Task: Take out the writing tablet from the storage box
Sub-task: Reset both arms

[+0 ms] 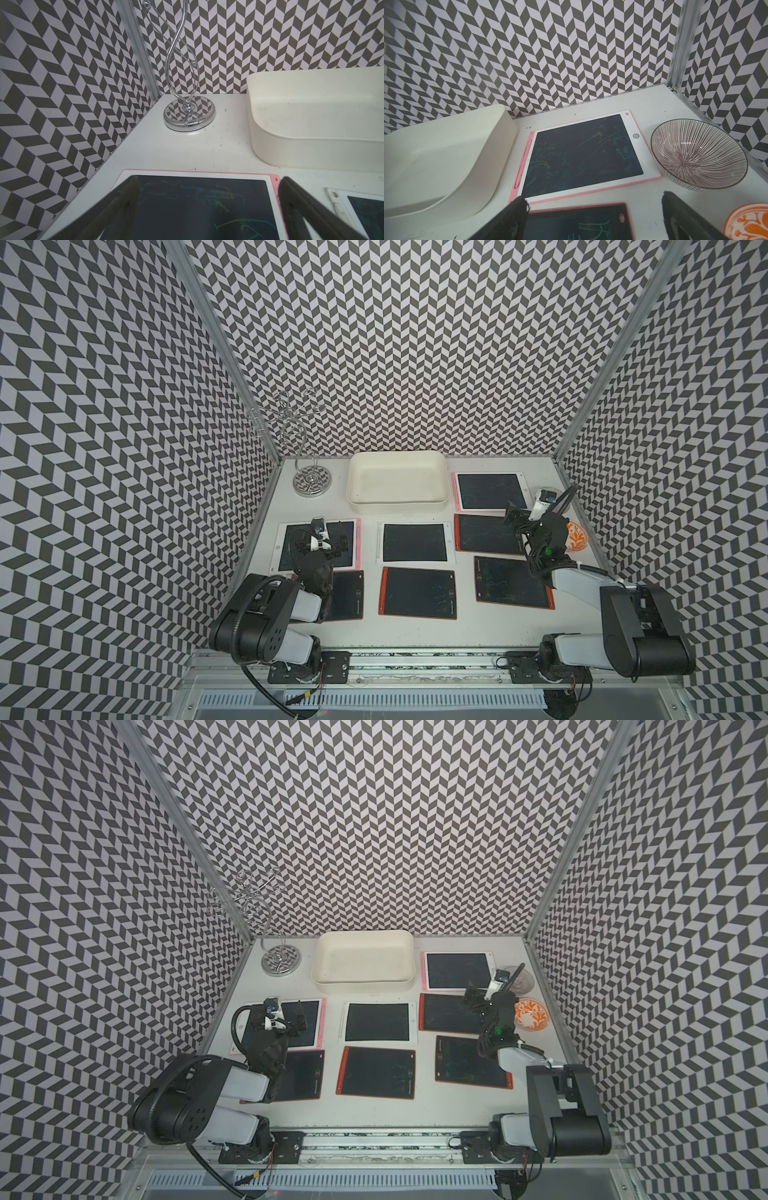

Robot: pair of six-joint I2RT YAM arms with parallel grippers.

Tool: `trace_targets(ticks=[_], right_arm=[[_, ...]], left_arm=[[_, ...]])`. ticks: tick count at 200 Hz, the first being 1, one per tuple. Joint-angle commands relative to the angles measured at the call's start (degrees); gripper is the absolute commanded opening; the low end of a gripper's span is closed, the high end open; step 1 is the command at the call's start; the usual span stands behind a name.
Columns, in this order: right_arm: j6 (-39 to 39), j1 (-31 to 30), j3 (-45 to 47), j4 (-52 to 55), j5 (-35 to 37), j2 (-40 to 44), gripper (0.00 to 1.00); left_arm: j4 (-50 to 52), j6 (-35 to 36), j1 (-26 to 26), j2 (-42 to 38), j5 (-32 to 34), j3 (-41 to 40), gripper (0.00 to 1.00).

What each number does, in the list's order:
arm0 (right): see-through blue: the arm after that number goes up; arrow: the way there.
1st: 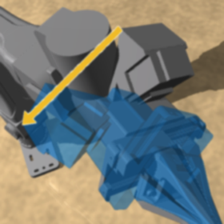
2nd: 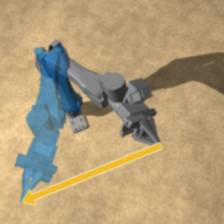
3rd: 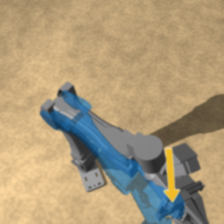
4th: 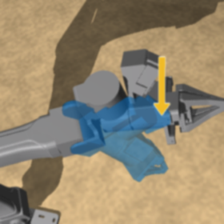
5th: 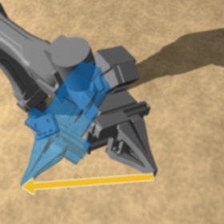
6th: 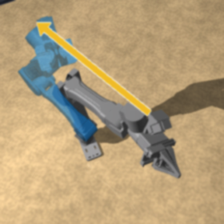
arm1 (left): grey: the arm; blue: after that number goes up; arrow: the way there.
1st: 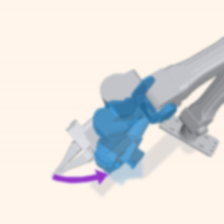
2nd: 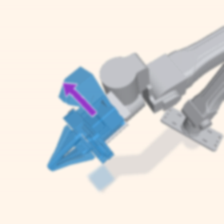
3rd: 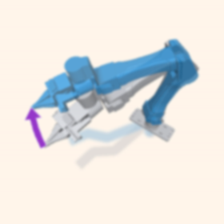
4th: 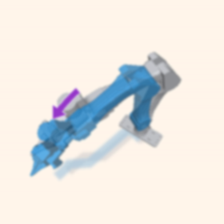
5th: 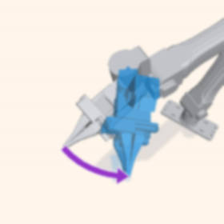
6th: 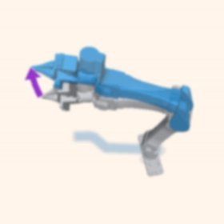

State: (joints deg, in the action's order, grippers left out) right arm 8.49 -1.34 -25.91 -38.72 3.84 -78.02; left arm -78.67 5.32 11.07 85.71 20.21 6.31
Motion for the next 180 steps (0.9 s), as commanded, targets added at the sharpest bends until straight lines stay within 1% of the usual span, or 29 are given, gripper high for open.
trace_targets(ticks=[1,19,26,37,47,53,58,75,92,114,142,152,169,180], right_arm=[[-1.5,0.9,0.0,-7.4,-2.3,-0.1,0.99],[-2.5,1.3,1.0,-9.1,-2.4,0.3,0.99],[-2.5,1.5,1.4,-9.6,-2.9,0.6,0.99],[-2.9,1.6,1.8,-9.6,-3.3,1.0,0.99],[-4.0,1.6,1.9,-8.9,-3.6,1.3,0.99],[-4.9,1.5,2.0,-8.7,-3.5,1.3,1.00],[-5.5,1.6,2.4,-9.2,-3.2,1.2,0.99],[-6.5,1.5,4.7,-13.9,-2.5,-0.1,0.99],[-6.8,1.5,6.1,-17.3,-2.7,-1.1,0.99],[-7.2,1.5,7.1,-19.5,-2.8,-2.6,0.99],[-7.3,1.5,9.2,-26.3,-3.8,-6.9,1.00],[-7.4,1.6,10.4,-30.1,-4.3,-9.1,1.00],[-7.5,1.6,12.7,-39.8,-5.0,-11.8,0.99],[-7.8,1.6,12.7,-38.7,-5.3,-11.4,0.99]], left_arm=[[-12.4,1.4,-1.1,2.2,-1.6,-1.0,0.99],[-6.3,-0.4,-2.7,0.0,-4.8,0.1,0.99],[-5.8,-0.8,-3.5,0.3,-6.3,0.4,0.99],[-7.2,-2.0,-4.5,2.2,-6.8,0.4,0.99],[-12.8,-2.0,-5.2,5.3,-7.5,-0.1,0.99],[-14.1,-1.8,-5.5,6.0,-7.8,-0.2,0.99],[-12.7,-2.1,-5.5,5.4,-8.1,0.1,0.99],[-2.6,-2.7,-6.3,2.4,-11.2,2.8,0.99],[-2.0,-3.8,-8.3,4.1,-13.7,4.7,0.99],[4.5,-6.0,-10.5,3.2,-16.0,7.0,0.99],[5.4,-6.2,-10.8,3.5,-16.5,7.7,0.99],[5.0,-6.1,-10.8,3.7,-16.5,7.6,0.99],[5.2,-6.2,-10.8,3.6,-16.5,7.8,0.99],[5.3,-6.2,-10.8,3.7,-16.4,7.8,0.99]])
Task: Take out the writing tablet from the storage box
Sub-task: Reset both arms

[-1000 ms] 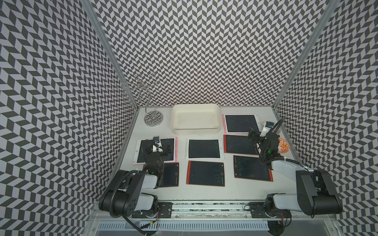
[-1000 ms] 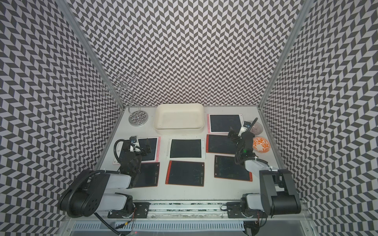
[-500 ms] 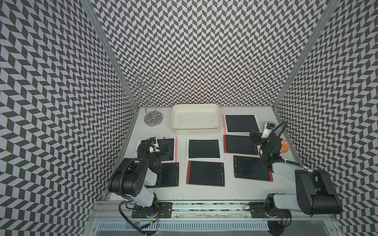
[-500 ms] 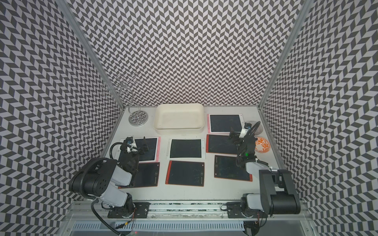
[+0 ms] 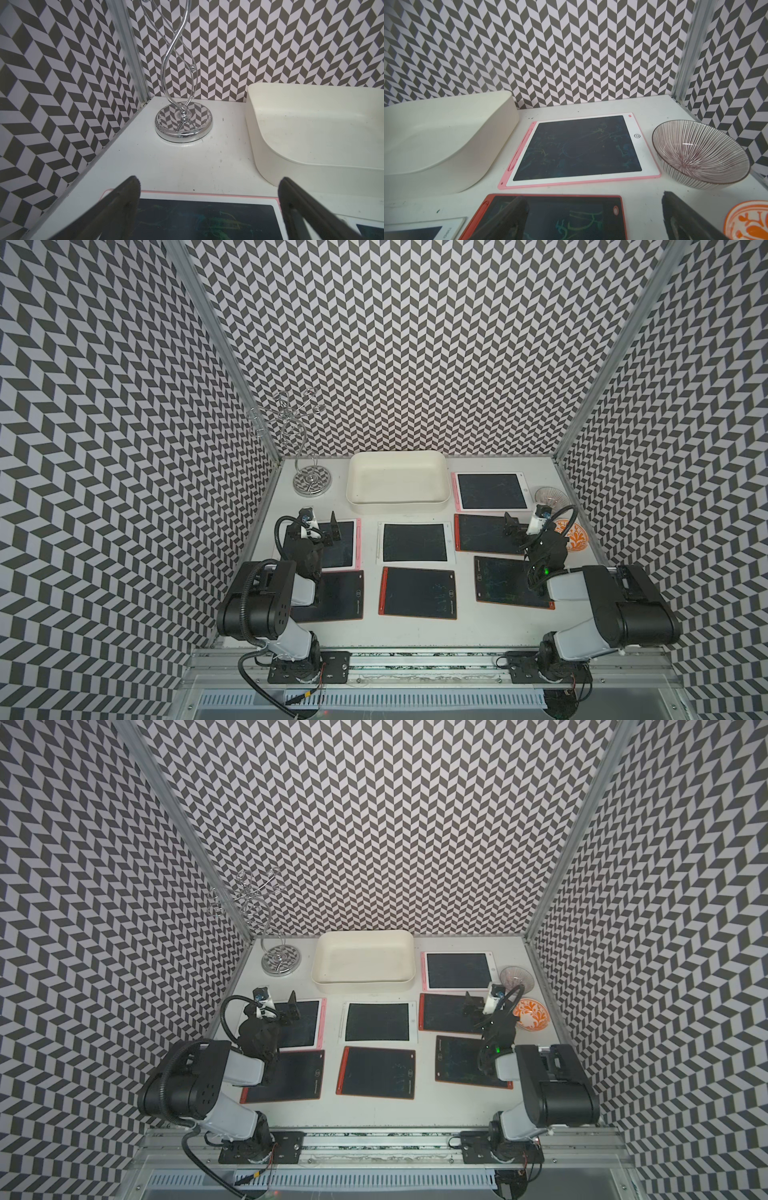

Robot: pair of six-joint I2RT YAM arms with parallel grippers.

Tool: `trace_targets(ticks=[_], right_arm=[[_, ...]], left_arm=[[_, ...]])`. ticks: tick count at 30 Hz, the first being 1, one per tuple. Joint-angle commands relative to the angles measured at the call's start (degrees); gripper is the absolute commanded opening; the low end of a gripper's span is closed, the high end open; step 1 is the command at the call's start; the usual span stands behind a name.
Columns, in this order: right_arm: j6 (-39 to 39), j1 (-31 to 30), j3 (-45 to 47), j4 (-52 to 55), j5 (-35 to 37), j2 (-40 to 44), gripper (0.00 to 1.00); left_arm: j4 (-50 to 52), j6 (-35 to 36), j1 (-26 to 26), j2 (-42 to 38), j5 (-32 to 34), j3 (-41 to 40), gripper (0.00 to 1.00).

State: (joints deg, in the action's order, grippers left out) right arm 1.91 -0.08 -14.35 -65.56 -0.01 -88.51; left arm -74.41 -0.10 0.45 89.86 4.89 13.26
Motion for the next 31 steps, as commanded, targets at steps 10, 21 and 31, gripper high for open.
trace_targets(ticks=[10,21,31], right_arm=[[-1.9,0.1,0.1,-8.0,-1.9,-0.1,0.99],[-2.1,-0.2,-0.1,-7.7,-1.7,-0.2,0.99],[-3.1,-0.2,-0.6,-6.9,-3.9,-0.4,0.99]], left_arm=[[0.9,-0.6,-0.2,-0.5,-1.1,0.8,0.99],[0.9,-0.6,-0.1,-0.4,-1.1,0.8,0.99],[0.8,-0.6,-0.4,-0.5,-1.9,0.7,0.99]])
